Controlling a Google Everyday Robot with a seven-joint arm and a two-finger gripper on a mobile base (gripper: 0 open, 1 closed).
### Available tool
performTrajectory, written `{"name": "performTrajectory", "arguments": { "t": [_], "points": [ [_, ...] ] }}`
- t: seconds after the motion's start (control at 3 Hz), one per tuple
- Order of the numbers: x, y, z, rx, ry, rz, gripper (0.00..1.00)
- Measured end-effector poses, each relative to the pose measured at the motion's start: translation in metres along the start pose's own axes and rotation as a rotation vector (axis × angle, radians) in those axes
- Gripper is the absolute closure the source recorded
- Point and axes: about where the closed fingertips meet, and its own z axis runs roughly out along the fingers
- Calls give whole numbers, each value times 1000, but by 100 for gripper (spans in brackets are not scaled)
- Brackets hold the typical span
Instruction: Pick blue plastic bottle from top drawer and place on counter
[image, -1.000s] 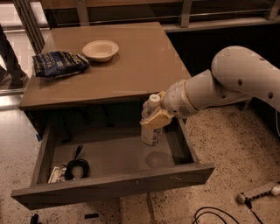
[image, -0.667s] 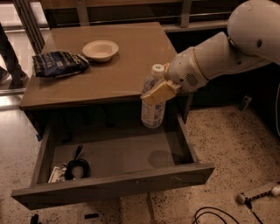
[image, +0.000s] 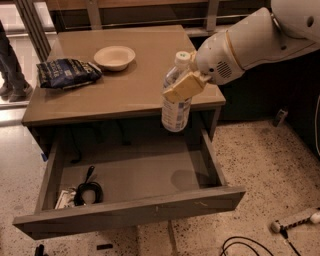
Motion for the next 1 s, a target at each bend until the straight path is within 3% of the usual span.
{"name": "performTrajectory", "arguments": {
  "t": [0.33,1.0],
  "points": [
    [-11,-22,1,16,11,16,100],
    [-39,-101,27,47,-48,81,100]
  ]
}}
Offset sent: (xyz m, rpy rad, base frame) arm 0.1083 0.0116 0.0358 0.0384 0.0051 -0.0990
